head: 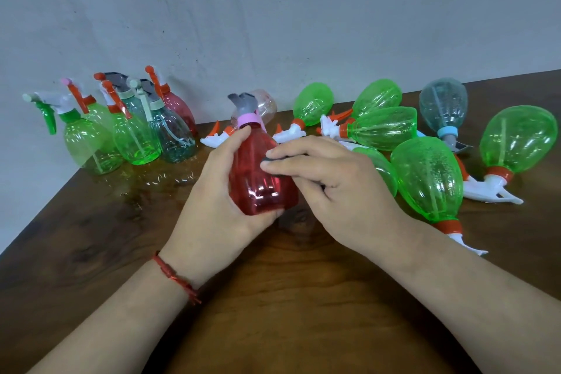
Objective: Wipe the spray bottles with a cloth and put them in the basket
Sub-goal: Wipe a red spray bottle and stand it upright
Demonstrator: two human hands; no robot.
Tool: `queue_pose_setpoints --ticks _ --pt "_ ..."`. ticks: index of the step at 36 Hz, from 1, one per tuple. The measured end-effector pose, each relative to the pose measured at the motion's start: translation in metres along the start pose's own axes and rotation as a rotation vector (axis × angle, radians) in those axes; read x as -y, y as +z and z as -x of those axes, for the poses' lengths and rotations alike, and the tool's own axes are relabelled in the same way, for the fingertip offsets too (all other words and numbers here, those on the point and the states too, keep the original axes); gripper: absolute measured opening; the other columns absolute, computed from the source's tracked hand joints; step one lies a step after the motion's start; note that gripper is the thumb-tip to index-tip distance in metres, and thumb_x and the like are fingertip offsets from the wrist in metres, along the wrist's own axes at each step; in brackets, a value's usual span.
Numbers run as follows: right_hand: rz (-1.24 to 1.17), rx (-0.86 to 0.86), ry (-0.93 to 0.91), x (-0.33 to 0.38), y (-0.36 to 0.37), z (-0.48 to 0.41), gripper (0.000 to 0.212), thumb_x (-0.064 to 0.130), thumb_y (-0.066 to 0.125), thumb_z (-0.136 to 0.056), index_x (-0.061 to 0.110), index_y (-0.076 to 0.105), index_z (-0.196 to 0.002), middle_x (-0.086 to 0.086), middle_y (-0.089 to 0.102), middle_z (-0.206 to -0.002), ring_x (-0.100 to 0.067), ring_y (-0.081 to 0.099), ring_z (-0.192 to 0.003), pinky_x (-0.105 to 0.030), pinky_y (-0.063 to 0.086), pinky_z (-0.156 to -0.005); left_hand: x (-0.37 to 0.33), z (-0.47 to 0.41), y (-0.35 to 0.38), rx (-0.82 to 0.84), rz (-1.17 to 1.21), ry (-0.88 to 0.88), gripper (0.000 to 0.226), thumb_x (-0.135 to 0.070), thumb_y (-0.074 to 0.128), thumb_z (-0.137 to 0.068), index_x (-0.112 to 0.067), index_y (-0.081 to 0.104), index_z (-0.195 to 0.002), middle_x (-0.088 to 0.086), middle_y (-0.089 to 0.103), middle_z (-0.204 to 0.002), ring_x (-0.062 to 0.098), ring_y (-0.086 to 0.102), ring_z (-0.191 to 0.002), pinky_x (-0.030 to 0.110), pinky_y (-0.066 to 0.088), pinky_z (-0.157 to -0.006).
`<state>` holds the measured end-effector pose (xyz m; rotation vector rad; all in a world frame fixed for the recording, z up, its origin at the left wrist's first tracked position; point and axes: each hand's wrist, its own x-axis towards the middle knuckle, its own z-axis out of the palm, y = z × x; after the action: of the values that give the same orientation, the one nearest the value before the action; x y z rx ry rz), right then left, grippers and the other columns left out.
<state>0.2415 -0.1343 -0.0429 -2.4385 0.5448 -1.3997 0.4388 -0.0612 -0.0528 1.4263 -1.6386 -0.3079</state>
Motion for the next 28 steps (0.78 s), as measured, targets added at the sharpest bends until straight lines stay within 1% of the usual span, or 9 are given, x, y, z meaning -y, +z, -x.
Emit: queue_pose_setpoints --ticks 2,4,8,12,15,18,22,25,28 --pt "-0.052 -0.022 0.065 -0.001 -0.001 -0.001 0.036 -0.007 0.064 -0.098 0.018 0.081 -0.118 0.008 0.073 -0.124 -0.01 0.066 -0.117 -0.029 0.053 -0.1 -0.002 0.001 0.002 0.024 -0.016 0.038 0.111 -0.029 0.1 -0.073 -0.035 0.034 -0.162 -0.007 0.047 -0.158 0.02 0.052 -0.145 0.046 0.049 -0.117" --pt "-0.112 -0.041 0.146 -0.003 -0.003 -0.002 0.039 -0.01 0.061 -0.098 0.017 0.081 -0.117 0.008 0.073 -0.123 -0.01 0.068 -0.115 -0.028 0.054 -0.099 -0.006 0.003 0.005 0.051 -0.029 0.087 0.108 -0.028 0.099 -0.075 -0.03 0.035 -0.162 -0.007 0.046 -0.158 0.02 0.05 -0.146 0.047 0.047 -0.118" --pt "-0.228 -0.104 0.299 -0.008 -0.008 -0.007 0.039 -0.011 0.058 -0.097 0.015 0.082 -0.113 0.008 0.075 -0.119 -0.007 0.067 -0.12 -0.023 0.05 -0.107 -0.014 0.008 0.012 0.131 -0.028 0.117 0.104 -0.028 0.096 -0.077 -0.029 0.036 -0.162 -0.007 0.045 -0.158 0.02 0.049 -0.147 0.044 0.048 -0.117" --pt "-0.277 -0.109 0.367 -0.009 -0.011 -0.01 0.037 -0.008 0.061 -0.096 0.019 0.083 -0.111 0.011 0.076 -0.117 -0.006 0.067 -0.12 -0.032 0.05 -0.111 -0.011 0.006 0.009 0.185 -0.007 0.1 0.106 -0.027 0.097 -0.077 -0.033 0.034 -0.162 -0.006 0.045 -0.16 0.022 0.049 -0.148 0.046 0.048 -0.117" --pt "-0.235 -0.114 0.324 -0.007 -0.011 -0.01 0.039 -0.009 0.06 -0.096 0.018 0.082 -0.113 0.011 0.075 -0.12 -0.006 0.066 -0.122 -0.029 0.049 -0.11 -0.011 0.005 0.008 0.162 0.061 0.058 0.108 -0.024 0.099 -0.075 -0.035 0.035 -0.162 -0.003 0.047 -0.16 0.024 0.05 -0.148 0.05 0.047 -0.118" --pt "-0.178 -0.08 0.225 -0.004 -0.01 -0.008 0.04 -0.012 0.06 -0.095 0.015 0.082 -0.114 0.007 0.074 -0.121 -0.007 0.066 -0.121 -0.024 0.05 -0.106 -0.012 0.004 0.01 0.09 0.112 -0.004 0.108 -0.024 0.1 -0.072 -0.04 0.039 -0.159 -0.008 0.052 -0.157 0.02 0.054 -0.144 0.049 0.049 -0.116" --pt "-0.07 0.029 0.064 0.001 -0.004 -0.001 0.038 -0.007 0.062 -0.096 0.018 0.082 -0.116 0.008 0.073 -0.123 -0.011 0.065 -0.119 -0.033 0.053 -0.103 -0.005 0.0 0.003 0.038 0.103 -0.084 0.109 -0.023 0.102 -0.069 -0.044 0.04 -0.157 -0.015 0.06 -0.147 0.013 0.063 -0.133 0.046 0.053 -0.111" --pt "-0.004 0.111 -0.046 0.006 0.001 -0.002 0.033 -0.002 0.061 -0.098 0.018 0.082 -0.115 0.008 0.073 -0.122 -0.018 0.063 -0.118 -0.033 0.049 -0.104 -0.002 -0.001 -0.002 0.013 0.076 -0.107 0.111 -0.026 0.103 -0.068 -0.044 0.04 -0.157 -0.013 0.062 -0.144 0.011 0.065 -0.129 0.042 0.055 -0.108" --pt "0.027 0.17 -0.124 0.009 0.003 0.0 0.034 -0.004 0.062 -0.096 0.017 0.082 -0.113 0.007 0.073 -0.122 -0.021 0.061 -0.117 -0.035 0.049 -0.104 -0.003 -0.003 -0.005 -0.018 0.082 -0.142 0.108 -0.025 0.1 -0.067 -0.045 0.042 -0.156 -0.014 0.065 -0.139 0.006 0.067 -0.124 0.041 0.055 -0.108"
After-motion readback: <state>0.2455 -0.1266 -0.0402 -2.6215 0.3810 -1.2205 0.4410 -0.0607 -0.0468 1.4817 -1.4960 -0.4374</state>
